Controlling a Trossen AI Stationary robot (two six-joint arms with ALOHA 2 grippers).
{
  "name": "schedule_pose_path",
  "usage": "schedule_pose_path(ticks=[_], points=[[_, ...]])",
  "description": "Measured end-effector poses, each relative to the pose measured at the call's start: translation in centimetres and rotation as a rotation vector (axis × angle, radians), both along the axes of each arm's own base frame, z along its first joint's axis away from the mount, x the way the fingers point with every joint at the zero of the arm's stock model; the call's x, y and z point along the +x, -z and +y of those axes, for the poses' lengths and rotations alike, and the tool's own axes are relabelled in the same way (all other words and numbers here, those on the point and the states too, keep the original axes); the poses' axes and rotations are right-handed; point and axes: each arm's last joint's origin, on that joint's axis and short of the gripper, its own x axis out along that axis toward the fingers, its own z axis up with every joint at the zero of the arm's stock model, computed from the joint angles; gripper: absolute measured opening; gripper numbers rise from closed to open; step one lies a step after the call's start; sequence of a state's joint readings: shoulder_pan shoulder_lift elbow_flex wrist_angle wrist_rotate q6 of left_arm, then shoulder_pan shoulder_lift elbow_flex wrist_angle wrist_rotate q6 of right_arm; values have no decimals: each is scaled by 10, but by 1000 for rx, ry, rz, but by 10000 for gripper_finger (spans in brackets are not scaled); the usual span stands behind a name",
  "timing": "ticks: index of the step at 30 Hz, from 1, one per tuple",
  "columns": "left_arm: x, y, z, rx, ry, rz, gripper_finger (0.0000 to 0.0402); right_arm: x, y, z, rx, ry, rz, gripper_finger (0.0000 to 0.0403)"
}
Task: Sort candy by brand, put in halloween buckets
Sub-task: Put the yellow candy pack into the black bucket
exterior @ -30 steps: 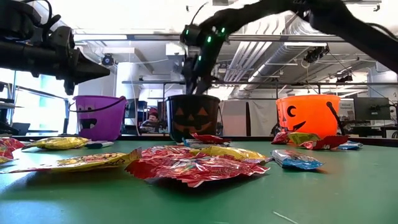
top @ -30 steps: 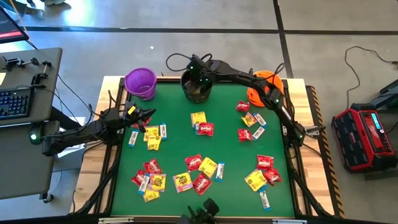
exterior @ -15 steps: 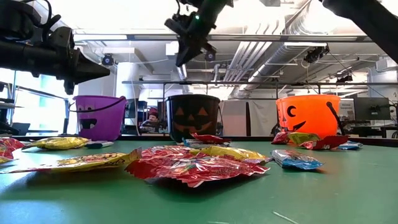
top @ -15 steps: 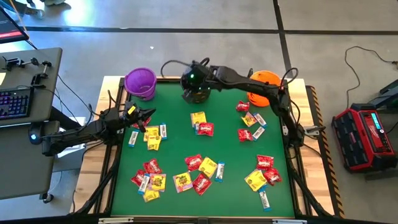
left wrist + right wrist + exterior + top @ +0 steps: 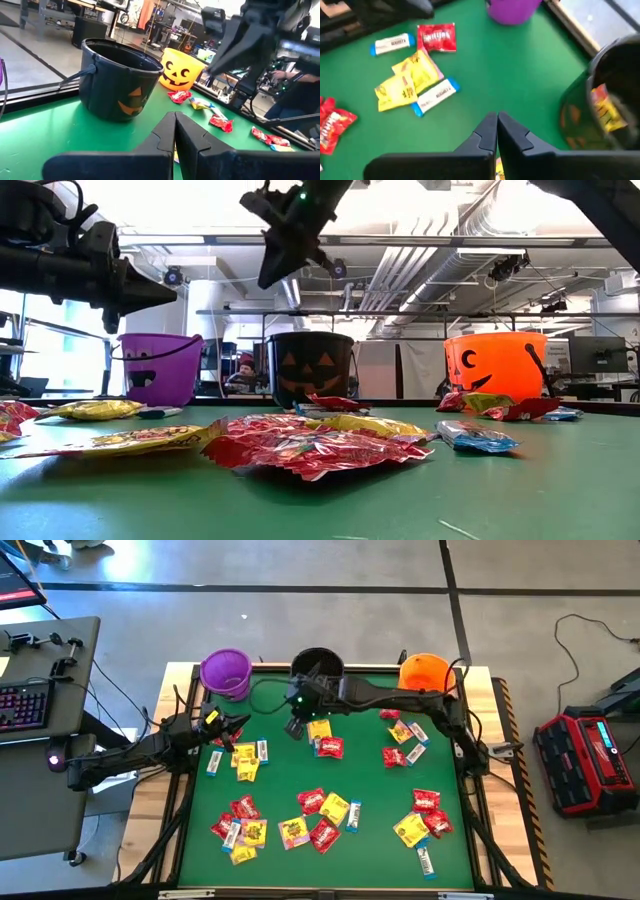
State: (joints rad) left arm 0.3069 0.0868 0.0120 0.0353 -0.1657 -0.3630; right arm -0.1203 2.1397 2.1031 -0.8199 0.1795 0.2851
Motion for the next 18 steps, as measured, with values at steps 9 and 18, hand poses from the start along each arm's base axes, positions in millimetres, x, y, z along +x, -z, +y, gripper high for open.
schedule_pose_path(ticks=[9,18], points=[[0,1,0,-4,6,7,1,-36,18,18,101,23,-142,0],[0,1,0,-4,6,7,1,-134,27,46,158,167,-157,0]])
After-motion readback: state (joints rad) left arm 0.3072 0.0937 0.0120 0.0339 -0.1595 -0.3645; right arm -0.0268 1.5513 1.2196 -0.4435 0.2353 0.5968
